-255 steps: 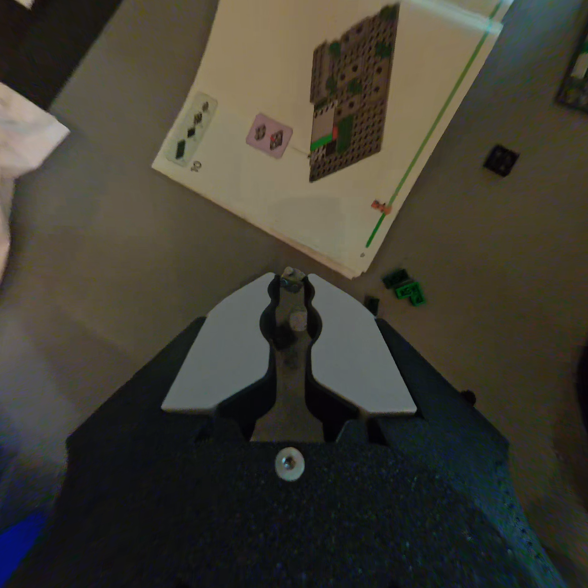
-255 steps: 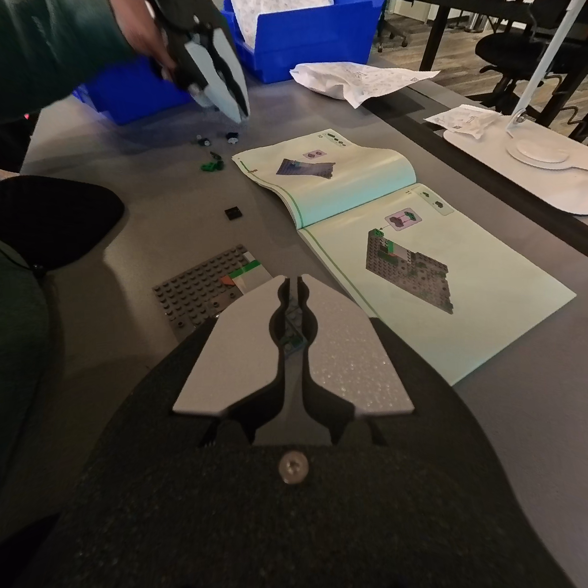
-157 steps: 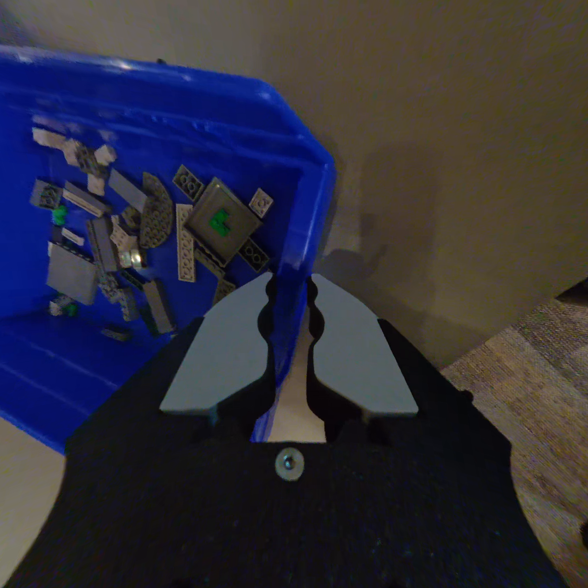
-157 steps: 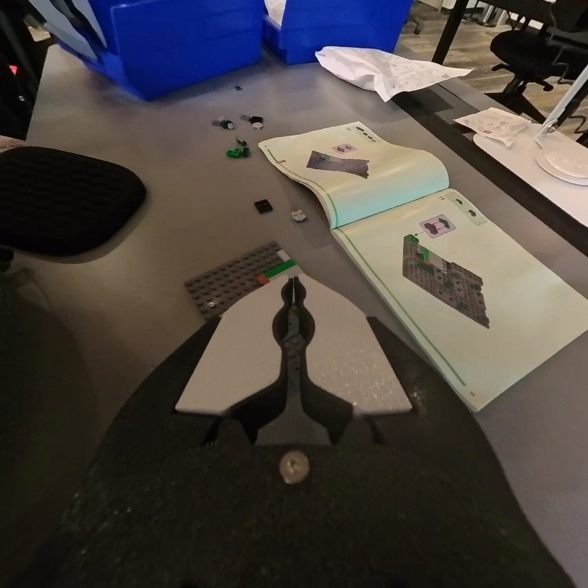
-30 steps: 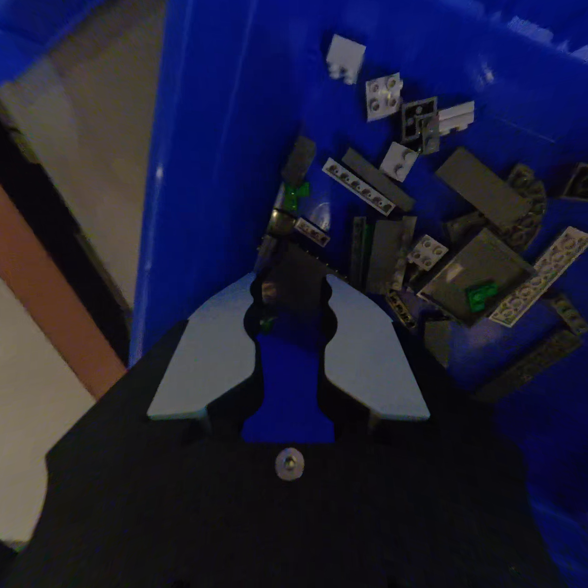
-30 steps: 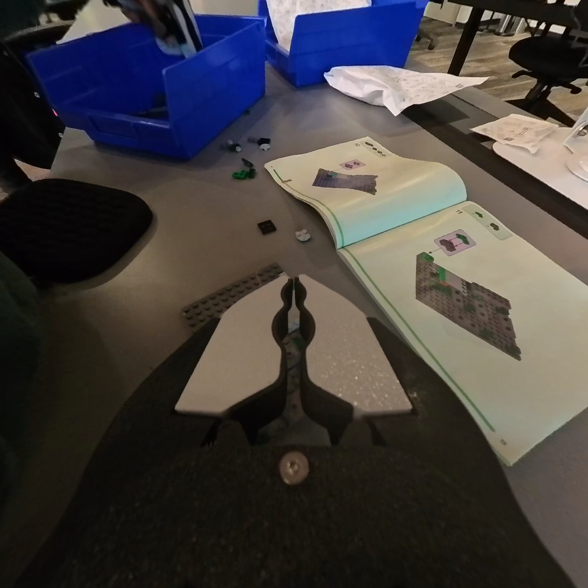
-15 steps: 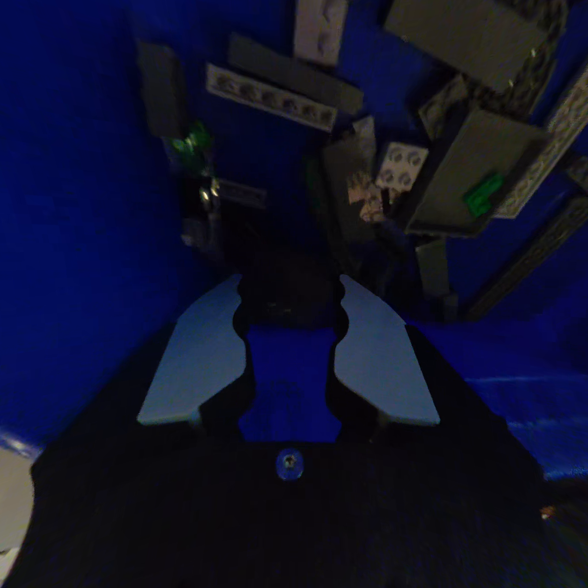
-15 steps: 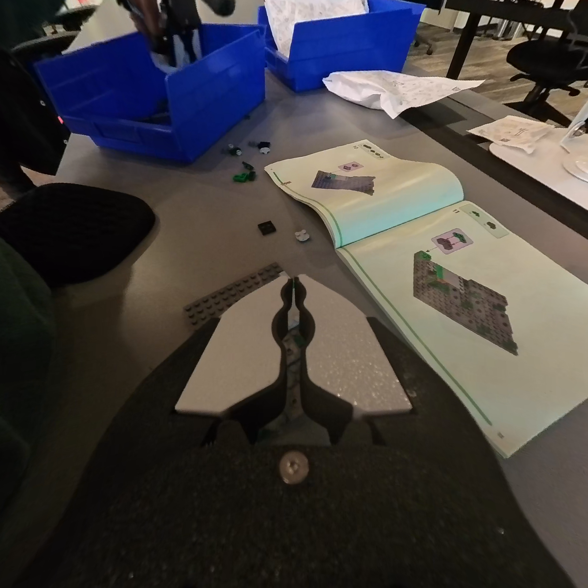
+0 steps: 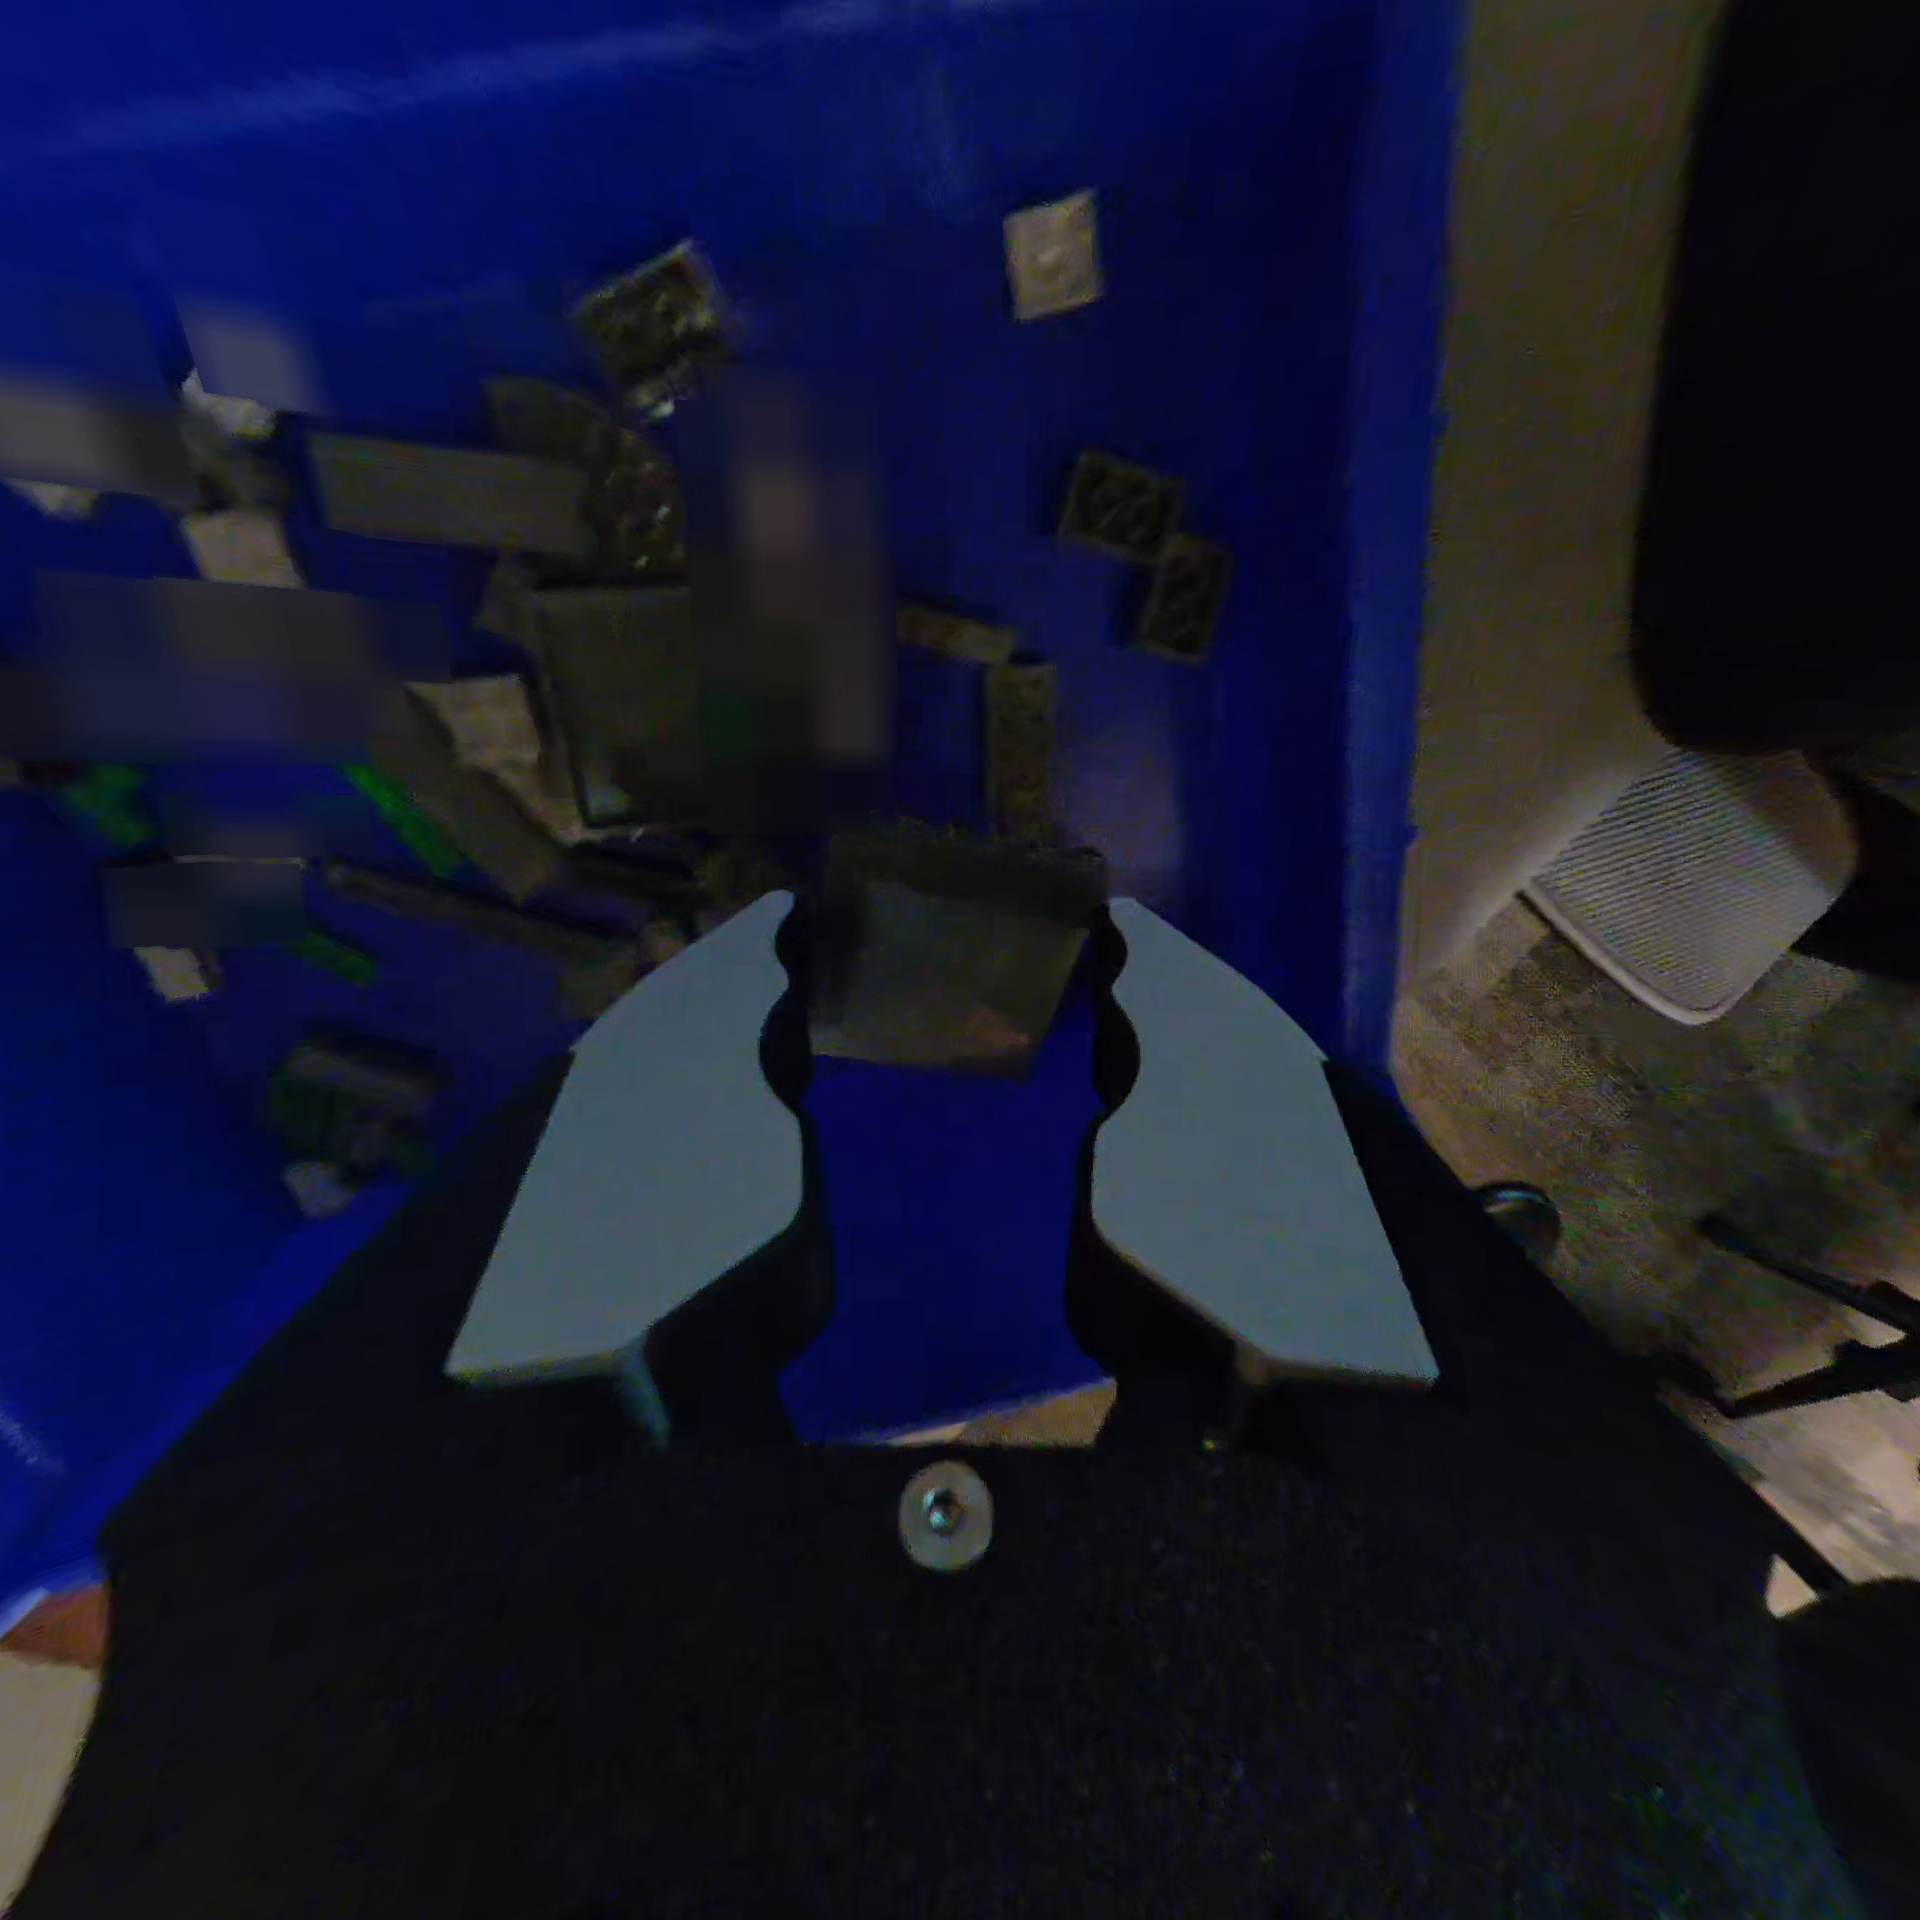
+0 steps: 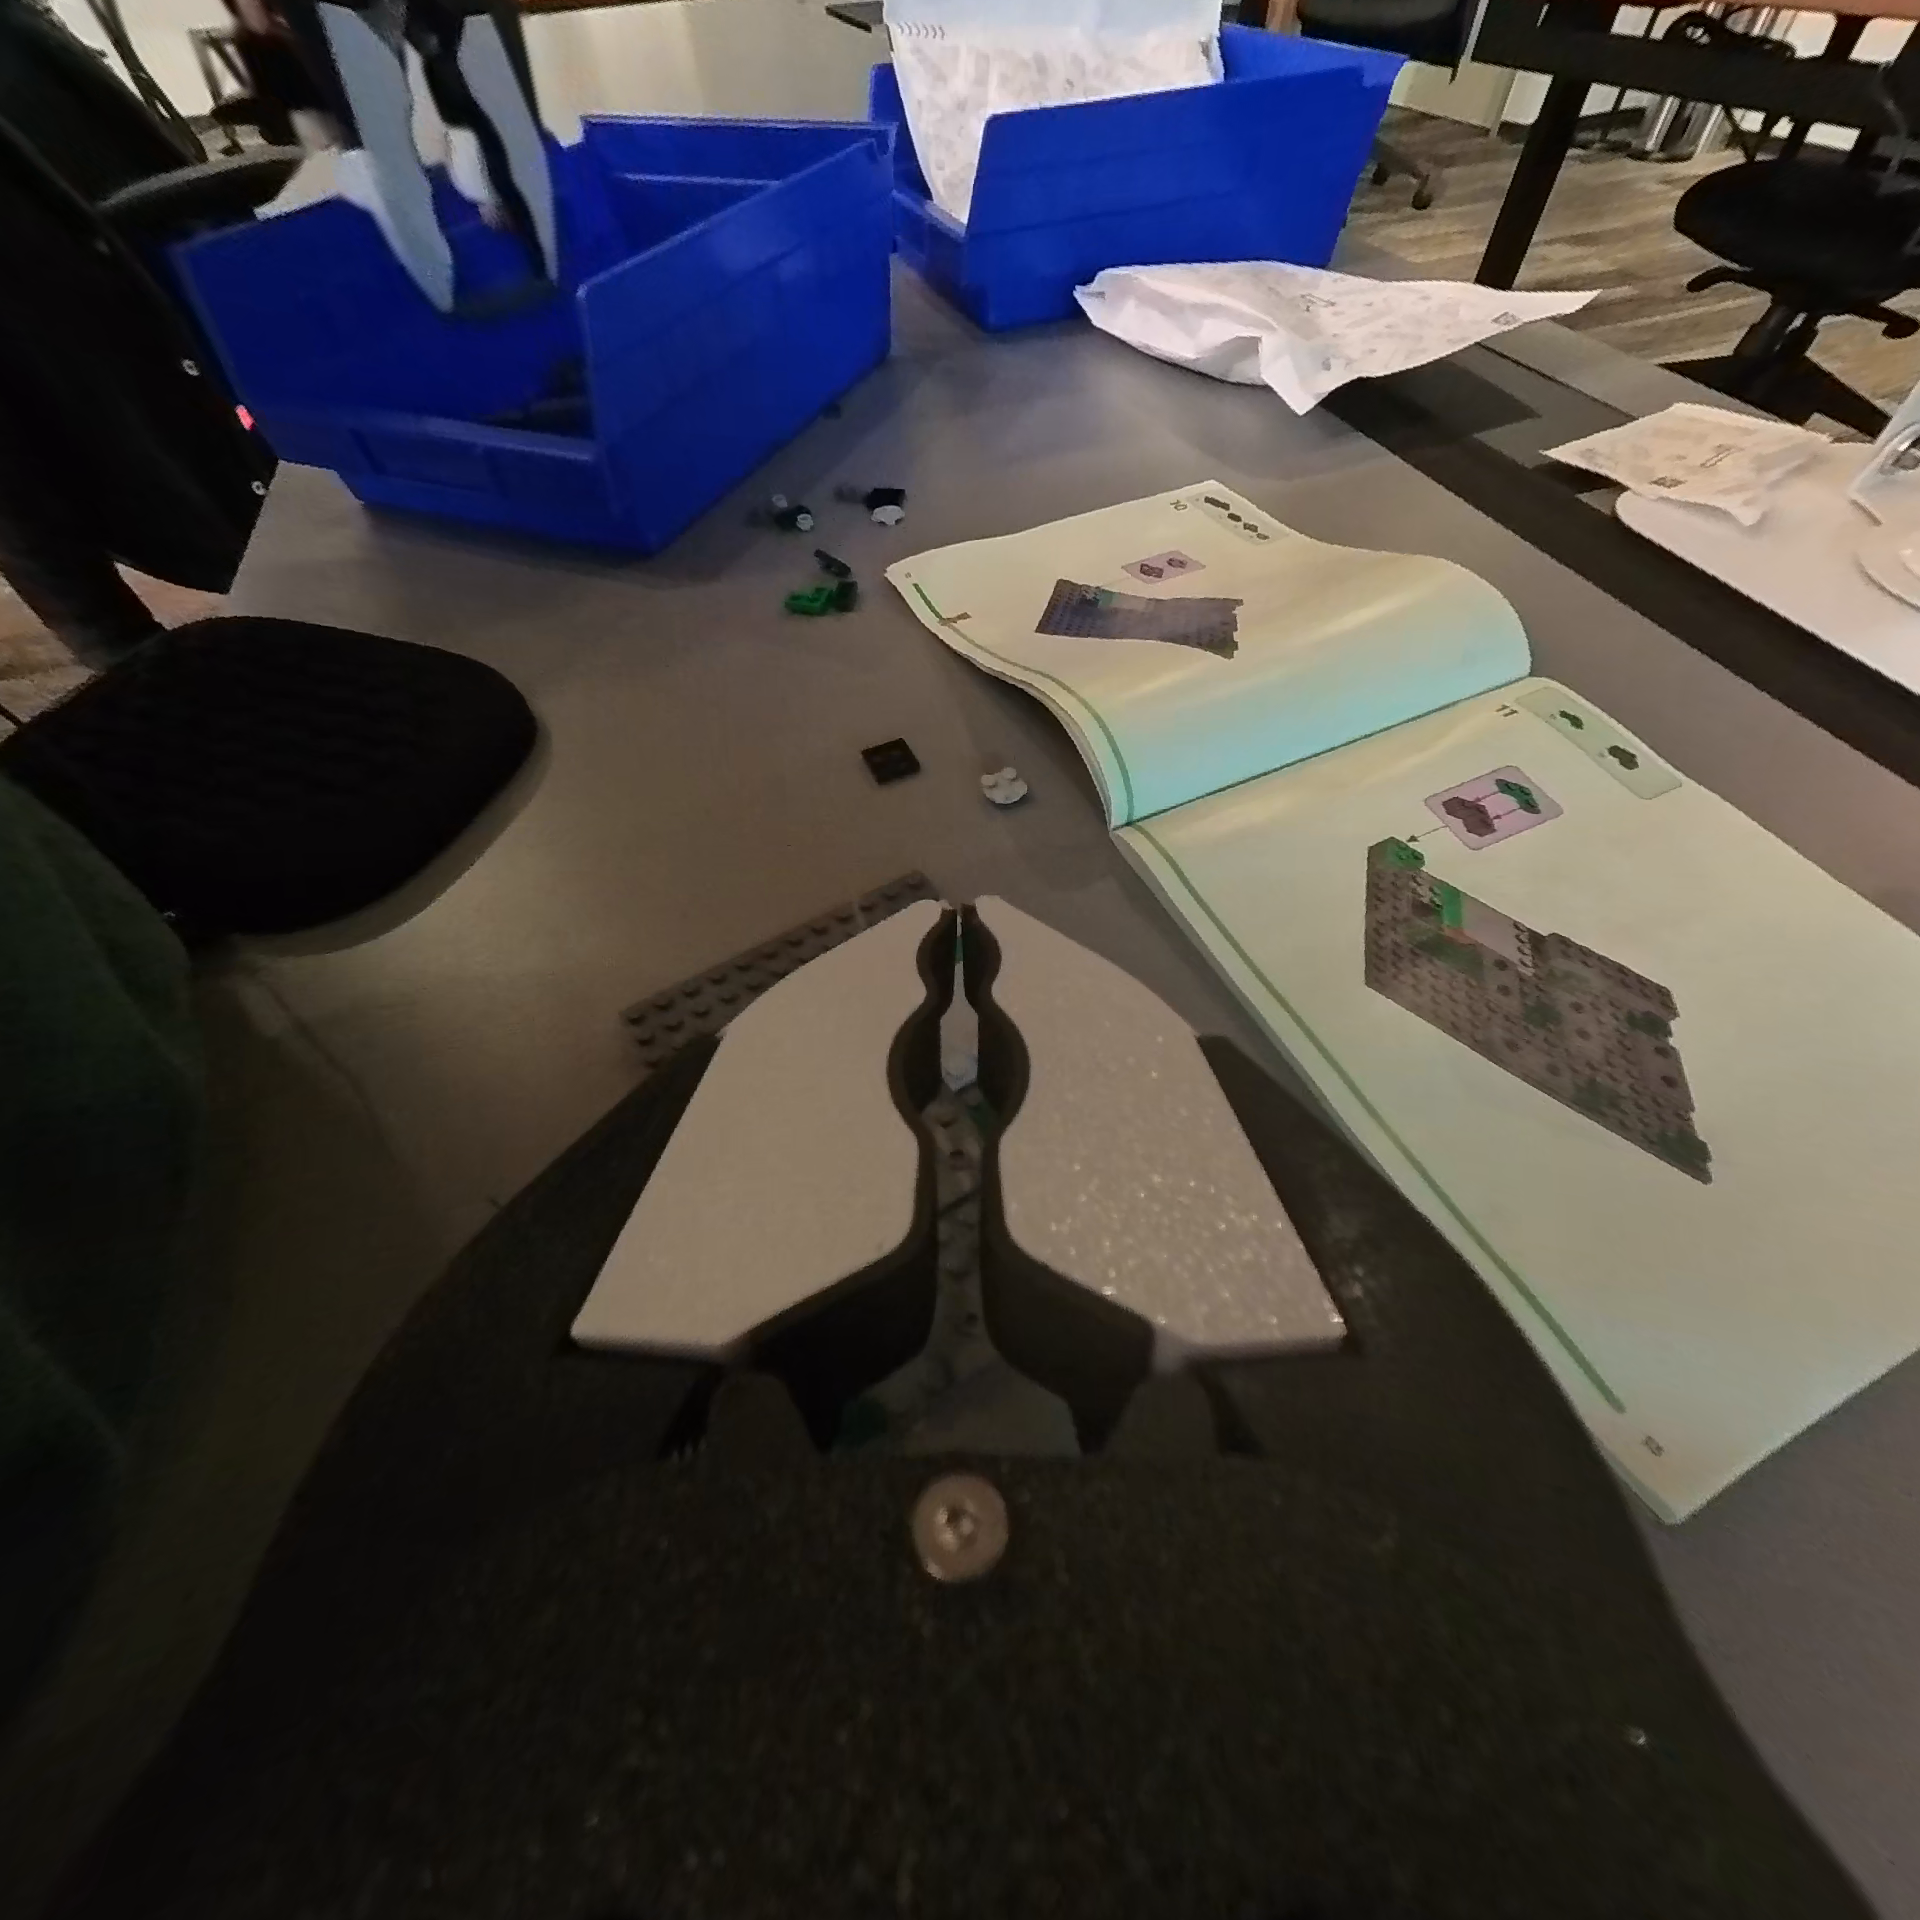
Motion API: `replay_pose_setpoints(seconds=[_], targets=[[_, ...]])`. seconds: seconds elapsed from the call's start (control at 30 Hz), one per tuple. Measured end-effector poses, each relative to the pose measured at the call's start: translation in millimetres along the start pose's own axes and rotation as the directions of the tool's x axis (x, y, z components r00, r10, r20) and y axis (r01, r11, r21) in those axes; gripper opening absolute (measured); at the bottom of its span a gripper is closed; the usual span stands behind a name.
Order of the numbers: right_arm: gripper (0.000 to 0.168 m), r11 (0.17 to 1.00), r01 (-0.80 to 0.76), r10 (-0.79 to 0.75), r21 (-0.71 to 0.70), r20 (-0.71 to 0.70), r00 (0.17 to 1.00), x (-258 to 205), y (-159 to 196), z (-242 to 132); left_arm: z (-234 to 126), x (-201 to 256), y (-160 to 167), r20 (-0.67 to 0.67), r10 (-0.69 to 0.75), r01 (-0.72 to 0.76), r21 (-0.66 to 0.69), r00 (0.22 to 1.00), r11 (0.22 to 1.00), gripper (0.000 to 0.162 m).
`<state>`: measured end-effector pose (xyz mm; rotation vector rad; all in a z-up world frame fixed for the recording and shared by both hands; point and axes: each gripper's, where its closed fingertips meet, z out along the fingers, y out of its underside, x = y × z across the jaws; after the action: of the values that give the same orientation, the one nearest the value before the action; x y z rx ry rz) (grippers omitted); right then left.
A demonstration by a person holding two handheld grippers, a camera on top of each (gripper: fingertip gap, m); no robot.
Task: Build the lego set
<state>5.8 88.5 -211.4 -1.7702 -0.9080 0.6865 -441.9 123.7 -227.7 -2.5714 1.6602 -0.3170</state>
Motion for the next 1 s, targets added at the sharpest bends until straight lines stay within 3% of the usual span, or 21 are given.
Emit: replay_pose_setpoints(seconds=[0.23, 0.37, 0.53, 0.7, 1.0], targets=[[0.001, 1.0, 0.003, -0.003, 0.003, 0.007, 1.0, -2, -1, -1, -1, 26, -9, -0.044, 0.03, -0.027, 0.066, 0.999, 0.997, 0.064], [0.0, 1.0, 0.002, -0.002, 0.008, 0.007, 1.0, -3, -2, -1, -26, -15, -7, 0.113, -0.077, 0.061, 0.14, 0.991, 0.988, 0.052], [0.001, 1.0, 0.004, -0.004, 0.008, 0.014, 1.0, -5, -2, 0, -51, -83, -7, 0.277, -0.367, 0.281, 0.306, 0.888, 0.91, 0.03], [0.0, 1.0, 0.004, -0.004, 0.016, 0.013, 1.0, -5, -4, -1, -51, -125, -8, 0.31, -0.552, 0.417, 0.407, 0.774, 0.813, 0.0], [0.001, 0.998, -0.029, 0.026, 0.047, 0.067, 0.997, -15, -9, 0, -28, -157, -9, 0.339, -0.722, 0.577, 0.439, 0.604, 0.689, 0.003]])
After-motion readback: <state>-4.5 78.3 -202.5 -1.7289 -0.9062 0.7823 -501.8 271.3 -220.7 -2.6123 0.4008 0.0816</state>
